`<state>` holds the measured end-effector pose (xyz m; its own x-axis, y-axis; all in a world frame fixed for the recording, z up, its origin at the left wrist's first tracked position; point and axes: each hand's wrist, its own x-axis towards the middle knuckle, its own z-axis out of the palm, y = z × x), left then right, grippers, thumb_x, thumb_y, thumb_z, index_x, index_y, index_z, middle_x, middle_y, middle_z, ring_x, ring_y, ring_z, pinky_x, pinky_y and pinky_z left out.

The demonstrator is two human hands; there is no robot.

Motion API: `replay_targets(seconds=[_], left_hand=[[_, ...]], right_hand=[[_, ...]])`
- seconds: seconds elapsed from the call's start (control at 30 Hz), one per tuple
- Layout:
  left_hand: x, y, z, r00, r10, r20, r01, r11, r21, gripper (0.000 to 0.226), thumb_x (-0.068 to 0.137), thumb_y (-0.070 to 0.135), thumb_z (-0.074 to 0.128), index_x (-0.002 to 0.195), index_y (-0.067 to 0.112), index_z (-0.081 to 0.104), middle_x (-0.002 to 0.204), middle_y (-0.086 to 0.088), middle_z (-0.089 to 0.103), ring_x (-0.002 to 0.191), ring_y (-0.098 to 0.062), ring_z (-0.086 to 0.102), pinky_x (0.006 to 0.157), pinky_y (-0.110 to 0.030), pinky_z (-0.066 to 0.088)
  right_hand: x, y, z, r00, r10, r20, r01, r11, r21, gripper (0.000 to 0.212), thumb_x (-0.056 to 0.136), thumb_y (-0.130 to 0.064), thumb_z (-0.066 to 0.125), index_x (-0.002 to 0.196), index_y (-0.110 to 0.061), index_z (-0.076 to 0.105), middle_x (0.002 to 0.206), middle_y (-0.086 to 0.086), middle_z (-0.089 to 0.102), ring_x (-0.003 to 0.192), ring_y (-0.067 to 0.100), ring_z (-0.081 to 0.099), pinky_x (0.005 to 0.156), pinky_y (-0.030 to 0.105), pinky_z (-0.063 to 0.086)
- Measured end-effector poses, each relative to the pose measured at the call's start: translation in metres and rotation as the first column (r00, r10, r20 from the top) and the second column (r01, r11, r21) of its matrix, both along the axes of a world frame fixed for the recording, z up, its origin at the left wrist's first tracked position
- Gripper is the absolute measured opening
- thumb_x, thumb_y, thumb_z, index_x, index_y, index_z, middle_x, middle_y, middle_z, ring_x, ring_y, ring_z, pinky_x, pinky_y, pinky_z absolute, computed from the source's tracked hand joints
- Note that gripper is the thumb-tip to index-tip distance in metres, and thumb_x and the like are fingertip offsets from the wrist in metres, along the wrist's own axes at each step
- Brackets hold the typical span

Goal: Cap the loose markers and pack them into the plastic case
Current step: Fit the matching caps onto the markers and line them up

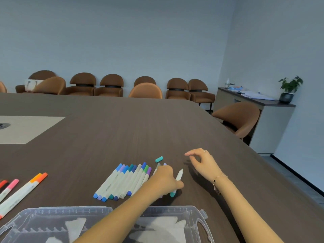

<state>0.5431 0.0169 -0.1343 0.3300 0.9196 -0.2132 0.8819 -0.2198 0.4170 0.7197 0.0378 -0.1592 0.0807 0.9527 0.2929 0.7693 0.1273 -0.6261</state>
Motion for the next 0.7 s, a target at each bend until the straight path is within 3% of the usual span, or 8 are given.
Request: replay_targets(seconds=[0.07, 0.17, 0.37, 0.47, 0.53, 0.57, 0.63, 0.7], left_hand=[[-0.026, 0.012, 0.010, 0.998, 0.060, 0.021, -0.060, 0.998, -0.026, 0.028, 0.089, 0.037, 0.054, 0.085, 0.009, 0.055, 0.060, 0.000, 0.048, 0.053, -0.011, 0.060, 0.052, -0.014, 0.041], [-0.068, 0.028, 0.024, 0.984, 0.158, 0.086, -0.158, 0.987, -0.007, 0.037, 0.091, 0.037, 0.054, 0.063, 0.012, 0.049, 0.057, 0.000, 0.046, 0.049, -0.010, 0.051, 0.053, -0.016, 0.040], [-0.103, 0.035, 0.021, 0.954, 0.195, 0.229, -0.190, 0.981, -0.042, 0.025, 0.095, 0.033, 0.052, 0.077, 0.015, 0.055, 0.072, -0.002, 0.057, 0.054, -0.010, 0.048, 0.050, -0.013, 0.042], [-0.104, 0.031, 0.018, 0.942, 0.156, 0.298, -0.152, 0.988, -0.036, 0.013, 0.094, 0.031, 0.053, 0.091, 0.019, 0.054, 0.084, -0.002, 0.064, 0.061, -0.009, 0.051, 0.051, -0.013, 0.043], [-0.099, 0.028, 0.018, 0.929, 0.130, 0.347, -0.129, 0.991, -0.026, 0.012, 0.095, 0.031, 0.052, 0.093, 0.019, 0.054, 0.085, 0.000, 0.065, 0.062, -0.008, 0.052, 0.050, -0.013, 0.042], [-0.096, 0.026, 0.018, 0.922, 0.113, 0.371, -0.112, 0.993, -0.023, 0.012, 0.095, 0.031, 0.052, 0.092, 0.019, 0.053, 0.085, 0.000, 0.065, 0.061, -0.008, 0.052, 0.049, -0.012, 0.042], [-0.087, 0.019, 0.019, 0.919, 0.073, 0.389, -0.070, 0.997, -0.023, 0.011, 0.095, 0.031, 0.052, 0.089, 0.021, 0.051, 0.082, 0.001, 0.064, 0.058, -0.007, 0.051, 0.047, -0.012, 0.041], [-0.076, 0.014, 0.016, 0.922, 0.038, 0.385, -0.029, 0.999, -0.030, 0.012, 0.093, 0.032, 0.054, 0.087, 0.022, 0.051, 0.084, 0.001, 0.066, 0.057, -0.007, 0.050, 0.046, -0.013, 0.041]], right_hand=[[-0.005, 0.011, 0.007, 0.999, 0.040, 0.027, -0.040, 0.999, -0.026, 0.025, 0.097, -0.017, 0.046, 0.105, -0.028, 0.067, 0.112, -0.012, 0.055, 0.112, 0.006, 0.046, 0.100, 0.023, 0.037], [-0.023, 0.034, 0.009, 0.982, 0.118, 0.150, -0.106, 0.990, -0.089, 0.025, 0.096, -0.017, 0.048, 0.112, -0.026, 0.065, 0.122, -0.008, 0.058, 0.116, 0.009, 0.050, 0.102, 0.022, 0.037], [-0.072, 0.061, 0.001, 0.829, 0.365, 0.423, -0.301, 0.930, -0.212, 0.036, 0.097, -0.012, 0.046, 0.130, -0.024, 0.055, 0.135, -0.005, 0.052, 0.121, 0.014, 0.047, 0.103, 0.026, 0.038], [-0.072, 0.059, 0.002, 0.780, 0.339, 0.525, -0.268, 0.941, -0.209, 0.027, 0.096, -0.018, 0.048, 0.120, -0.020, 0.061, 0.122, -0.001, 0.059, 0.110, 0.015, 0.051, 0.093, 0.025, 0.042], [-0.061, 0.054, 0.004, 0.813, 0.278, 0.512, -0.210, 0.959, -0.188, 0.020, 0.094, -0.020, 0.053, 0.110, -0.019, 0.064, 0.113, 0.000, 0.062, 0.103, 0.016, 0.054, 0.088, 0.026, 0.044], [-0.055, 0.051, 0.004, 0.885, 0.218, 0.412, -0.179, 0.975, -0.132, 0.017, 0.093, -0.019, 0.054, 0.106, -0.018, 0.065, 0.108, 0.000, 0.064, 0.099, 0.016, 0.057, 0.087, 0.027, 0.046], [-0.045, 0.037, 0.003, 0.994, 0.067, -0.088, -0.065, 0.998, 0.025, 0.014, 0.092, -0.016, 0.056, 0.104, -0.018, 0.065, 0.100, 0.000, 0.067, 0.092, 0.014, 0.062, 0.081, 0.024, 0.050], [-0.042, 0.019, 0.002, 0.796, 0.025, -0.605, -0.003, 0.999, 0.038, 0.021, 0.094, -0.015, 0.054, 0.112, -0.019, 0.063, 0.102, 0.001, 0.067, 0.093, 0.013, 0.065, 0.077, 0.018, 0.053]])
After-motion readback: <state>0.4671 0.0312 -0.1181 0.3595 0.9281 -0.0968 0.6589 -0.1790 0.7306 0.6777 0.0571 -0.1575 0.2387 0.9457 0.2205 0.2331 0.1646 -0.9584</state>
